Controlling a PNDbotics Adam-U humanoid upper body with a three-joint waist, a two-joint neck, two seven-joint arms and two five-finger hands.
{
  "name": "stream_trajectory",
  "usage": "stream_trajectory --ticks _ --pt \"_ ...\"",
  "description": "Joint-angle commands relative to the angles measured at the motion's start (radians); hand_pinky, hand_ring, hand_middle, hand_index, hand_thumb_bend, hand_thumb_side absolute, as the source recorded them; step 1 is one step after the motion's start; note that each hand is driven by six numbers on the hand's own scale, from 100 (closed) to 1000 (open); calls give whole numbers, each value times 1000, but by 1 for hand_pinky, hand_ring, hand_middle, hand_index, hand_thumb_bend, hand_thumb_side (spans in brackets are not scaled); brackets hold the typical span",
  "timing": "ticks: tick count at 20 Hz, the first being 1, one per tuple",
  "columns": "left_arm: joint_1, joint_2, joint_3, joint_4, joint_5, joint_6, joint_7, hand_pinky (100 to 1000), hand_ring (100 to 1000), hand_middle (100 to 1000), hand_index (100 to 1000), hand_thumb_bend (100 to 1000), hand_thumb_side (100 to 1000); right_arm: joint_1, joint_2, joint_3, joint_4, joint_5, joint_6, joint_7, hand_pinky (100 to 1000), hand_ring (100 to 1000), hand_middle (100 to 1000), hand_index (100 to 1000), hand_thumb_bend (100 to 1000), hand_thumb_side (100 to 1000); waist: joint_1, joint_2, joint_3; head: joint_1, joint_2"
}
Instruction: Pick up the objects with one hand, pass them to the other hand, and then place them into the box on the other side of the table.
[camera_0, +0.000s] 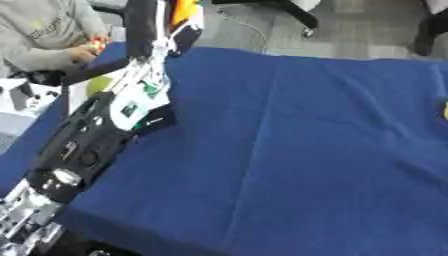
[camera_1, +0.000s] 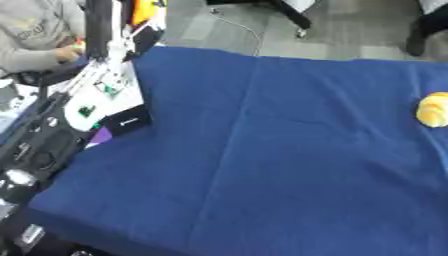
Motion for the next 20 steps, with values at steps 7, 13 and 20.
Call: stream_trajectory --ticks 7,13,20 --pt "-66 71 57 414 -112 35 -99 247 223 163 283 100 100 4 -7 -12 -21 -13 0 -15 688 604 464 733 100 572 9 -32 -4 22 -2" --pt "-90 82 80 611 -117 57 -158 262 238 180 302 156 100 9 -6 -12 -18 -14 0 -17 687 604 463 732 100 575 9 -33 -5 18 -2" --pt "-90 103 96 670 -124 85 -303 319 274 224 350 265 100 11 -8 -11 -16 -14 0 -16 687 605 462 732 100 576 13 -36 -4 21 -2"
